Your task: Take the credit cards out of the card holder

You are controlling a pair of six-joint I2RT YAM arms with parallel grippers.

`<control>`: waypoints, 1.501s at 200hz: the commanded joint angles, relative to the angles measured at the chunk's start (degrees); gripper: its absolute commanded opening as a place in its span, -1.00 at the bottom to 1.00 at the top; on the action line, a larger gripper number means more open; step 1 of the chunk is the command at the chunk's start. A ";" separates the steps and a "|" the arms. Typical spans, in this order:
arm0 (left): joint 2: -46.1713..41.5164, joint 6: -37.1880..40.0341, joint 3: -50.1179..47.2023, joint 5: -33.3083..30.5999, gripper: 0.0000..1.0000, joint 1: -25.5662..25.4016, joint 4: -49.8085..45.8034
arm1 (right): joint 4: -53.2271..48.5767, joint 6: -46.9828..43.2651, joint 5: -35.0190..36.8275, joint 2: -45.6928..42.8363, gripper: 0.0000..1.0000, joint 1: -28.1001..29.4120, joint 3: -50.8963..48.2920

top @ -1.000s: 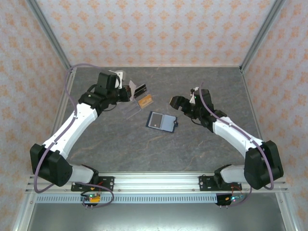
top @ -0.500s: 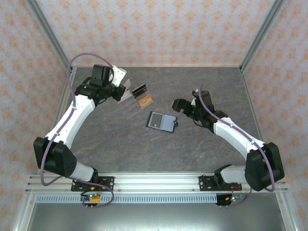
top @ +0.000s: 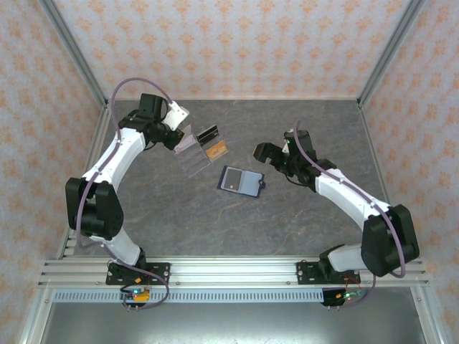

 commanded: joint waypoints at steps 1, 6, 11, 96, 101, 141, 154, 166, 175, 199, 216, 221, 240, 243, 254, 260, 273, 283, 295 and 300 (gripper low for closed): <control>1.72 2.80 2.75 3.94 -1.00 2.19 -0.75 | 1.97 3.19 -2.21 2.28 1.00 -0.13 2.20; 2.35 2.97 3.15 4.38 -1.00 2.47 -0.96 | 2.31 3.60 -2.65 2.70 1.00 -0.13 2.37; 3.08 3.37 3.64 4.94 -1.00 2.65 -1.38 | 2.38 3.99 -2.94 2.90 1.00 -0.15 2.52; 7.60 5.25 8.34 7.91 -1.00 3.46 -4.27 | 3.75 7.44 -5.67 6.83 0.99 -0.12 4.74; 7.86 5.65 8.34 7.52 -1.00 3.44 -4.72 | 3.98 7.71 -5.73 7.07 0.99 -0.14 4.62; 10.72 6.79 9.70 5.60 -1.00 3.43 -6.25 | 4.79 8.81 -7.11 8.82 0.99 -0.11 5.40; 11.43 7.04 10.13 5.37 -1.00 3.41 -6.96 | 5.10 8.97 -7.12 8.93 0.99 -0.14 5.22; 11.89 7.18 10.09 4.74 -1.00 3.41 -7.00 | 5.11 9.12 -7.21 8.92 0.99 -0.14 5.19; 12.18 7.47 10.05 4.24 -1.00 3.48 -7.06 | 5.07 9.07 -7.33 8.87 0.99 -0.18 5.14; 12.65 7.42 10.01 3.15 -1.00 3.43 -6.82 | 5.04 9.15 -7.56 9.18 0.99 -0.12 5.13; 12.58 7.10 10.09 3.15 -0.89 3.42 -6.55 | 5.42 9.41 -8.12 9.52 0.99 -0.11 5.13; 12.58 6.92 10.09 3.09 -0.86 3.41 -6.43 | 5.56 9.51 -8.21 9.58 0.99 -0.17 5.12; 12.17 6.72 9.84 3.02 -0.75 3.46 -6.08 | 5.70 9.73 -8.61 10.00 1.00 -0.15 5.12; 12.10 6.65 9.79 2.96 -0.73 3.48 -6.01 | 5.69 9.69 -8.65 10.00 1.00 -0.16 5.13; 11.88 6.60 9.66 2.80 -0.67 3.45 -5.76 | 5.75 9.69 -8.83 10.12 1.00 -0.17 5.15; 11.81 6.52 9.66 2.76 -0.63 3.42 -5.78 | 5.70 9.61 -8.92 10.19 1.00 -0.17 5.17; 11.39 6.26 9.50 2.60 -0.56 3.55 -5.62 | 5.68 9.63 -8.98 10.27 1.00 -0.12 5.12; 10.72 6.02 9.18 2.61 -0.54 3.54 -5.12 | 5.61 9.54 -8.93 10.27 1.00 -0.12 5.12; 9.62 5.49 8.66 3.01 -0.53 3.55 -4.34 | 5.57 9.37 -8.88 10.16 1.00 -0.17 5.12; 9.09 5.32 8.37 3.35 -0.53 3.59 -4.02 | 5.49 9.37 -8.81 10.16 1.00 -0.17 5.12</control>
